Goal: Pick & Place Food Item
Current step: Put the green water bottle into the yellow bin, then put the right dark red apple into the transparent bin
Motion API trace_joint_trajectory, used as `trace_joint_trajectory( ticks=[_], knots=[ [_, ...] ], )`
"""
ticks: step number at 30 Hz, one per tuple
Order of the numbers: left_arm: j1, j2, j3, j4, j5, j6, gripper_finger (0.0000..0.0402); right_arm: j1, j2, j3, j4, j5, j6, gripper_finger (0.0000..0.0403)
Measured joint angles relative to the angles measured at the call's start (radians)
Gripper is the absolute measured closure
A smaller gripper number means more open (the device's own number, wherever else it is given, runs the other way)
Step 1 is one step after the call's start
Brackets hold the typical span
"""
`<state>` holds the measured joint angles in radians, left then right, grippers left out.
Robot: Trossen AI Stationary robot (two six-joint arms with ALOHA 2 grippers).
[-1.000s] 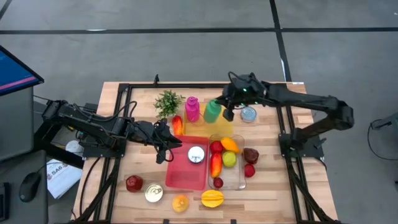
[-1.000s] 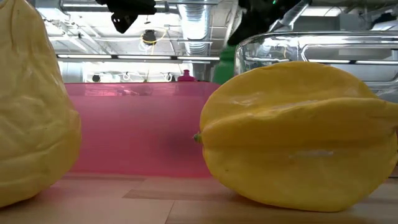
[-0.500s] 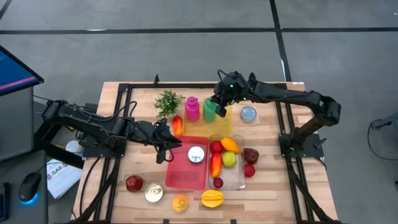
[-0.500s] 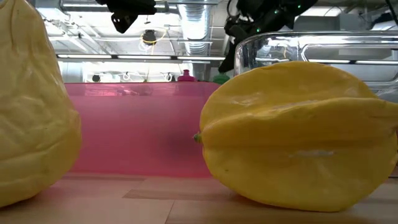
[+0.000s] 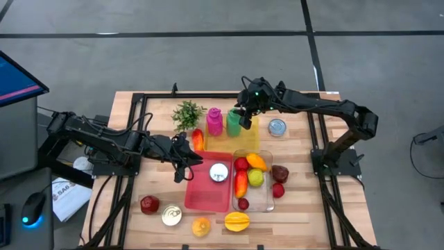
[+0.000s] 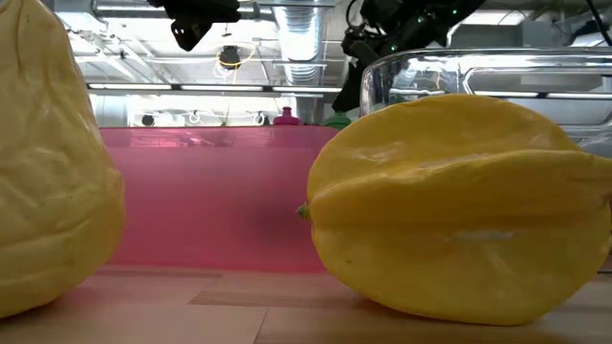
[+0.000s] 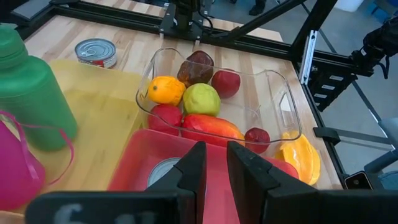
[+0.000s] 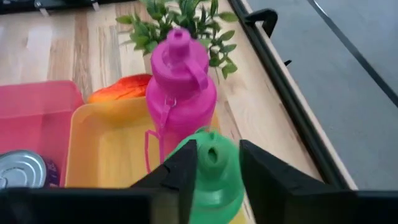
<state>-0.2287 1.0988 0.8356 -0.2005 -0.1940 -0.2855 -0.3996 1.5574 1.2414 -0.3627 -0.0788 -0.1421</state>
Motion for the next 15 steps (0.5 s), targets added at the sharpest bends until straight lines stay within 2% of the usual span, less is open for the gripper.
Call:
trace_joint_trajectory(
  ticks=[8,11,15],
  knots=[
    [0.000,0.000,0.000,0.000,0.000,0.000,0.0349,0.017,0.000,0.179,-0.192,-0.001,0.003,0.0168],
    [0.000,0.000,0.000,0.000,0.000,0.000,0.0349,0.032,0.000,0.267,-0.289,0.000,0.007,0.0156],
    [0.000,0.000,0.000,0.000,0.000,0.000,0.0349,0.065,-0.001,0.368,-0.381,0.000,-0.019,0.0167]
  ],
)
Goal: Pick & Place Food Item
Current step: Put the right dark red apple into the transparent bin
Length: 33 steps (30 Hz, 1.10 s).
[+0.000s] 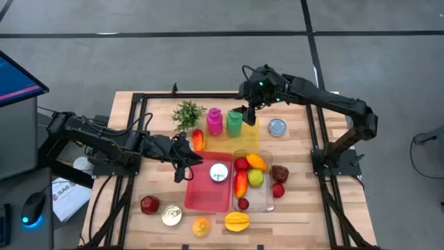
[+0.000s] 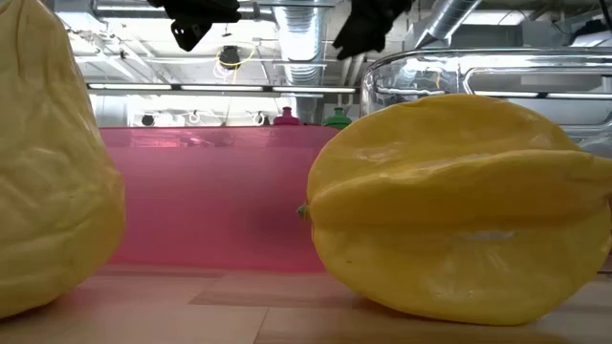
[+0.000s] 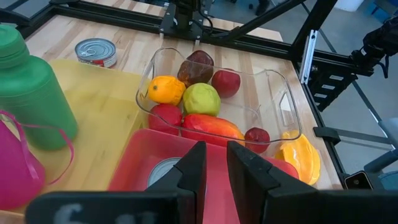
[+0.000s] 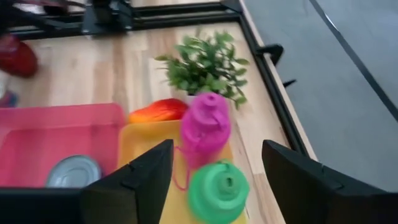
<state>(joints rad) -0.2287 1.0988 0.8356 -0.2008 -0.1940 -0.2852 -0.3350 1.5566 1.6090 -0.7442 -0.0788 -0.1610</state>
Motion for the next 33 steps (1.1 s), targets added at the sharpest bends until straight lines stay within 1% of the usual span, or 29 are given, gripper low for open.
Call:
trace_joint_trajectory(
  ticks=[2,5,10,14,16,17,21,25,29,33],
  knots=[
    [0.000,0.000,0.000,0.000,0.000,0.000,0.0349,0.017,0.000,0.032,-0.033,0.000,-0.007,0.0182],
    [0.000,0.000,0.000,0.000,0.000,0.000,0.0349,0.038,-0.012,0.053,-0.073,0.000,-0.016,0.0217],
    [0.000,0.000,0.000,0.000,0.000,0.000,0.0349,0.073,-0.063,0.054,-0.162,0.034,-0.023,0.0303],
    [0.000,0.000,0.000,0.000,0.000,0.000,0.0349,0.096,-0.114,0.054,-0.250,0.034,0.012,0.0373],
    [0.000,0.000,0.000,0.000,0.000,0.000,0.0349,0.107,-0.138,0.054,-0.291,0.035,0.028,0.0394],
    [0.000,0.000,0.000,0.000,0.000,0.000,0.0349,0.113,-0.147,0.054,-0.312,0.035,0.032,0.0397],
    [0.000,0.000,0.000,0.000,0.000,0.000,0.0349,0.143,-0.177,0.054,-0.351,0.055,0.073,0.0387],
    [0.000,0.000,0.000,0.000,0.000,0.000,0.0349,0.185,-0.198,0.054,-0.402,0.138,0.095,0.0398],
    [0.000,0.000,0.000,0.000,0.000,0.000,0.0349,0.230,-0.205,0.054,-0.460,0.213,0.164,0.0397],
    [0.000,0.000,0.000,0.000,0.000,0.000,0.0349,0.284,-0.205,0.045,-0.479,0.291,0.234,0.0401]
  ],
)
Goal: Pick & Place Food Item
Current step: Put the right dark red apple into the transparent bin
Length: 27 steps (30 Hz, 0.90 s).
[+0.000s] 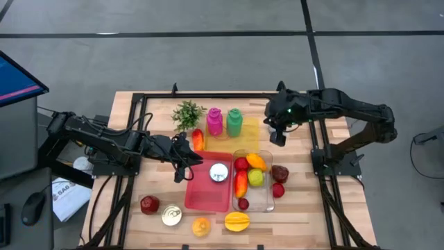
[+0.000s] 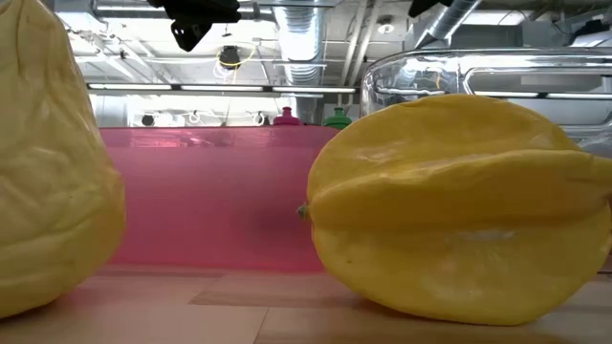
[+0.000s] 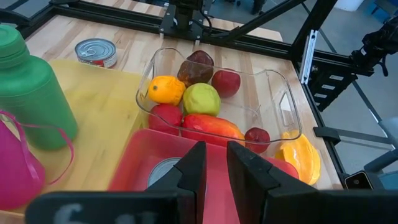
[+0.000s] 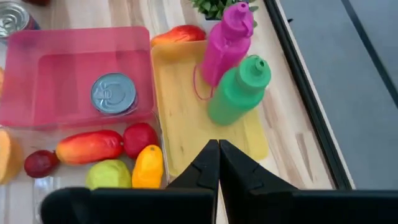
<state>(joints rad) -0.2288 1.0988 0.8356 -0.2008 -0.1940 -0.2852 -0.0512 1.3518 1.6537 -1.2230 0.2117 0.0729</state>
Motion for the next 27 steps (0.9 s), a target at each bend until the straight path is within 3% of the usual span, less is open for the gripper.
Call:
trace_joint_trajectory(
  ticks=[19,27],
  knots=[
    [-0.006,0.000,0.000,0.000,0.000,0.043,0.0349,0.277,0.001,-0.214,0.050,0.201,0.524,0.0402],
    [-0.006,0.000,0.000,0.000,0.000,0.049,0.0349,0.305,0.001,-0.217,0.017,0.314,0.560,0.0402]
  ],
)
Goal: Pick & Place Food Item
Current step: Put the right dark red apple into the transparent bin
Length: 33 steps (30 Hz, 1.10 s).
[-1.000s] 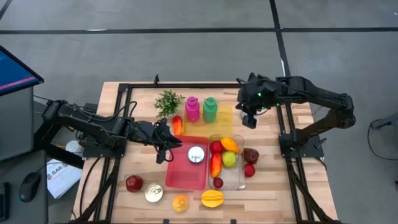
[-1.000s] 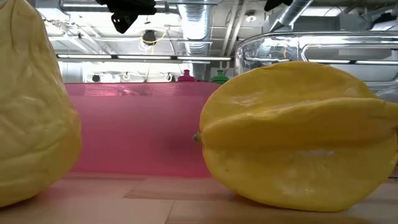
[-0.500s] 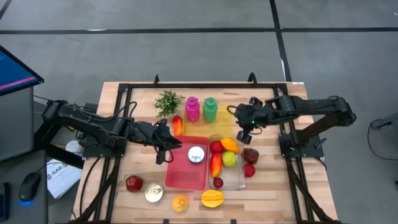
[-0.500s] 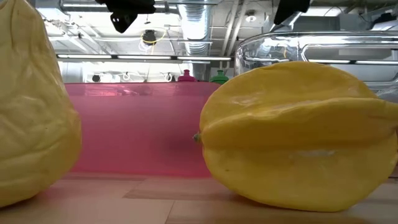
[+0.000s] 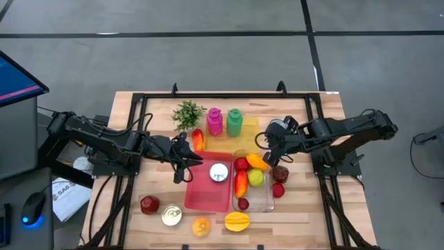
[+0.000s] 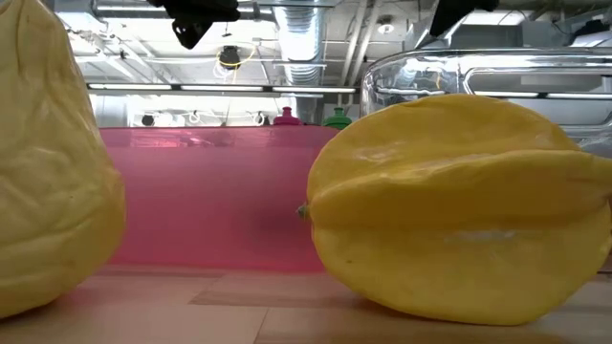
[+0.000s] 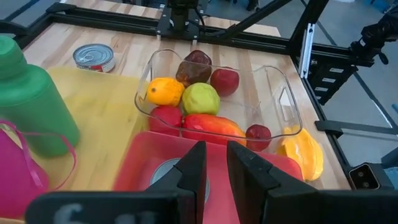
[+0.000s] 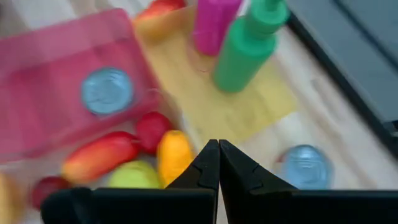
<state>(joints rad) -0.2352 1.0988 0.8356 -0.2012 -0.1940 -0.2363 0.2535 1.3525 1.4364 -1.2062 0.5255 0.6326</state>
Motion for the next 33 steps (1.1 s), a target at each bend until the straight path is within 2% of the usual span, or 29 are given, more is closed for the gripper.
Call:
trace_joint_trajectory(
  ticks=[6,15,18,22,27,33],
  knots=[
    [0.000,0.002,0.000,-0.001,0.000,0.084,0.0349,-0.145,0.000,0.000,-0.047,-0.023,-0.147,0.0402],
    [0.000,0.002,0.000,-0.001,0.000,0.098,0.0349,-0.411,0.000,-0.002,-0.046,-0.276,-0.412,0.0403],
    [0.000,0.002,0.000,-0.001,0.000,0.098,0.0349,-0.468,0.000,-0.015,-0.043,-0.295,-0.448,0.0403],
    [0.000,0.002,0.000,0.000,0.000,0.098,0.0349,-0.550,-0.010,-0.082,0.003,-0.298,-0.457,0.0403],
    [0.000,0.002,0.000,0.000,0.000,0.098,0.0349,-0.639,-0.044,-0.244,0.091,-0.340,-0.452,0.0403],
    [0.000,0.002,0.000,0.000,0.000,0.078,0.0349,-0.665,-0.128,-0.403,0.182,-0.369,-0.358,0.0403]
  ],
)
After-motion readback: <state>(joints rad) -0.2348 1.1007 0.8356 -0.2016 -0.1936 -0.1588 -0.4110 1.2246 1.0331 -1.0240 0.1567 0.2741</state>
